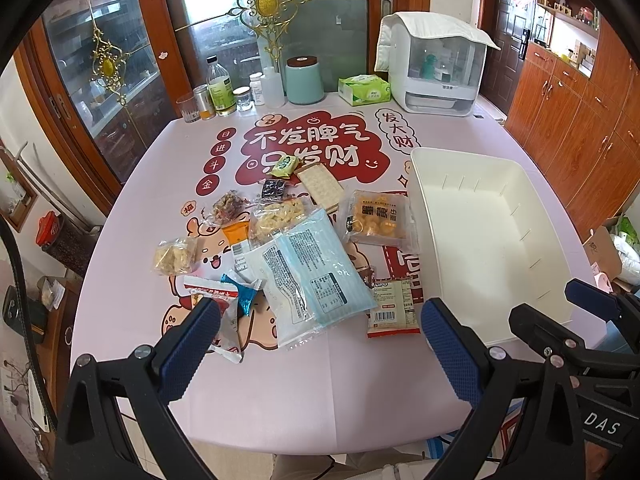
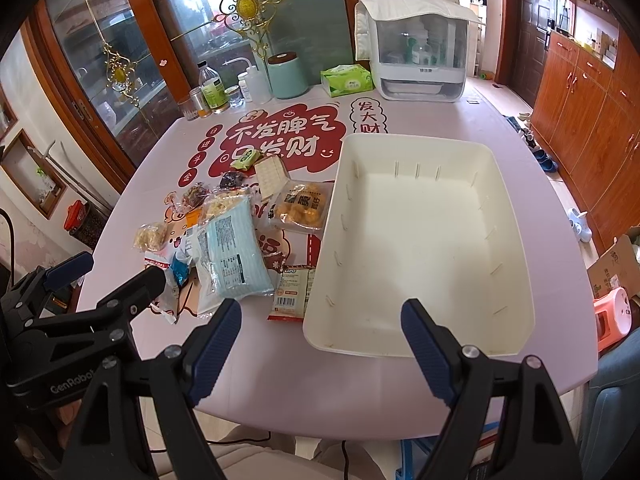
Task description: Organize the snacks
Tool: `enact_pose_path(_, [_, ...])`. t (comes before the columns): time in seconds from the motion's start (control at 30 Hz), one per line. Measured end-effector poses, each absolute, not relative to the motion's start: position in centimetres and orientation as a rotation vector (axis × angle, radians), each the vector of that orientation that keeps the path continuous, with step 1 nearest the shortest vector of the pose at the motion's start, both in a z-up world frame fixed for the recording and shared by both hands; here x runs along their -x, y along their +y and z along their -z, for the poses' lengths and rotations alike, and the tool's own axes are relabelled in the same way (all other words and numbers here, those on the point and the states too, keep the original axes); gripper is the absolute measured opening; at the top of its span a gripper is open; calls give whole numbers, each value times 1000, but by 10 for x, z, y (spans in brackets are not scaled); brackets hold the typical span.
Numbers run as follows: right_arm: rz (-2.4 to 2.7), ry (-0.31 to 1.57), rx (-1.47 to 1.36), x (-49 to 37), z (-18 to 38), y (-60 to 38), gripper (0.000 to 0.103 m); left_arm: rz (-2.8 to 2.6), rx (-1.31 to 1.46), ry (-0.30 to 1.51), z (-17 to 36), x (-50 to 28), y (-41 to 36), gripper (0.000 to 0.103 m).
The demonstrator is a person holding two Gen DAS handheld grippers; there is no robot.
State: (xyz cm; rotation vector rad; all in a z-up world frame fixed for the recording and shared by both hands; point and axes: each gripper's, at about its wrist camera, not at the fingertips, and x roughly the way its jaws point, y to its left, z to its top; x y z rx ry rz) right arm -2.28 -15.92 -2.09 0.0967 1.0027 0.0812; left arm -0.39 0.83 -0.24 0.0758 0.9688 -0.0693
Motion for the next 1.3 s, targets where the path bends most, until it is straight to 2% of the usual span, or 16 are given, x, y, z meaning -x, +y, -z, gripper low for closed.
enact_pose_path(0.5, [-82, 999, -100, 24, 20, -160, 83, 68, -87, 962, -11, -1, 14, 100])
enact_pose_path(1.3, [-87, 1017, -103, 20, 20, -156, 83, 75, -79, 979, 5, -7, 21, 100])
